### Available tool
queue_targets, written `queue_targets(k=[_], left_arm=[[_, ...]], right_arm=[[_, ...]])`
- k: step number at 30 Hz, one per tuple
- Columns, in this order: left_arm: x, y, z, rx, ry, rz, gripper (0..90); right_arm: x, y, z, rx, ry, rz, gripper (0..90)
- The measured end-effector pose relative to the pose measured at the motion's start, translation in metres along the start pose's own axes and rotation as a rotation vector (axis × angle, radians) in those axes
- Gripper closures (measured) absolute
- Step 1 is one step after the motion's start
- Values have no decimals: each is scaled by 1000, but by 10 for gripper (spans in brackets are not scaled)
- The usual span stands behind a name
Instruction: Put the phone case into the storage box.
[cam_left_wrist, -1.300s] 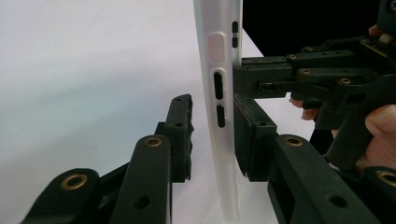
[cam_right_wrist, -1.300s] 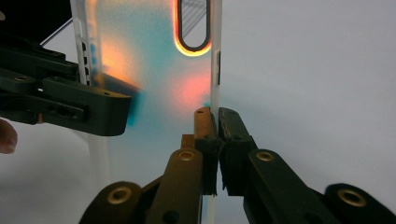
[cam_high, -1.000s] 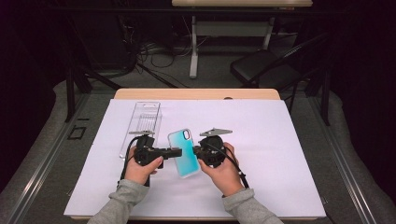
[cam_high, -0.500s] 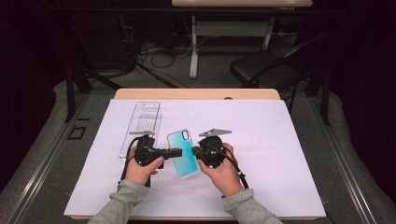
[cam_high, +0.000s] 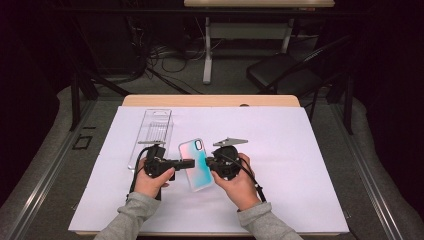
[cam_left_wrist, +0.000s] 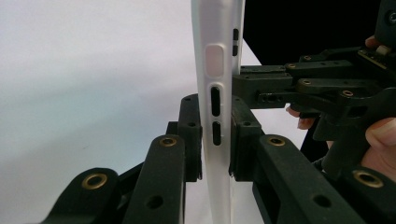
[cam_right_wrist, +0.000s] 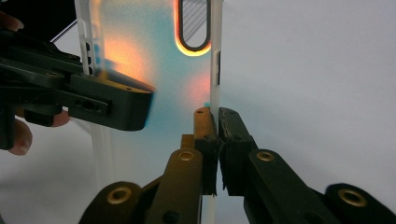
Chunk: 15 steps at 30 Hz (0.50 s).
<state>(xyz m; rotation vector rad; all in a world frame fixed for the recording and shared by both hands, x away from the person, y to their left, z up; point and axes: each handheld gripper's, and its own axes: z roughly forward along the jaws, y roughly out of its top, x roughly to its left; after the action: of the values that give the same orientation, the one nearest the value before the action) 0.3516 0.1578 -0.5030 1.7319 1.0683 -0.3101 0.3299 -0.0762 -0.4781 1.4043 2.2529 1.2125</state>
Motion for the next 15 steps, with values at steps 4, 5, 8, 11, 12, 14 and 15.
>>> queue_targets(k=[4, 5, 8, 11, 12, 14, 15], left_arm=[[0, 0, 0, -1, -4, -5, 795], [0, 0, 0, -1, -5, -8, 796], [1, 0, 0, -2, -8, -8, 800], [2, 0, 0, -8, -32, -32, 806], [3, 0, 0, -9, -32, -37, 806], [3, -1, 0, -10, -30, -37, 807], [3, -1, 0, -9, -30, -37, 807]], right_arm=[[0, 0, 0, 4, -1, 2, 869], [0, 0, 0, 2, 0, 2, 869], [0, 0, 0, 4, 0, 3, 870], [0, 0, 0, 6, 0, 3, 870], [0, 0, 0, 6, 1, 5, 870], [0, 0, 0, 2, 3, 6, 870], [0, 0, 0, 2, 3, 5, 869]])
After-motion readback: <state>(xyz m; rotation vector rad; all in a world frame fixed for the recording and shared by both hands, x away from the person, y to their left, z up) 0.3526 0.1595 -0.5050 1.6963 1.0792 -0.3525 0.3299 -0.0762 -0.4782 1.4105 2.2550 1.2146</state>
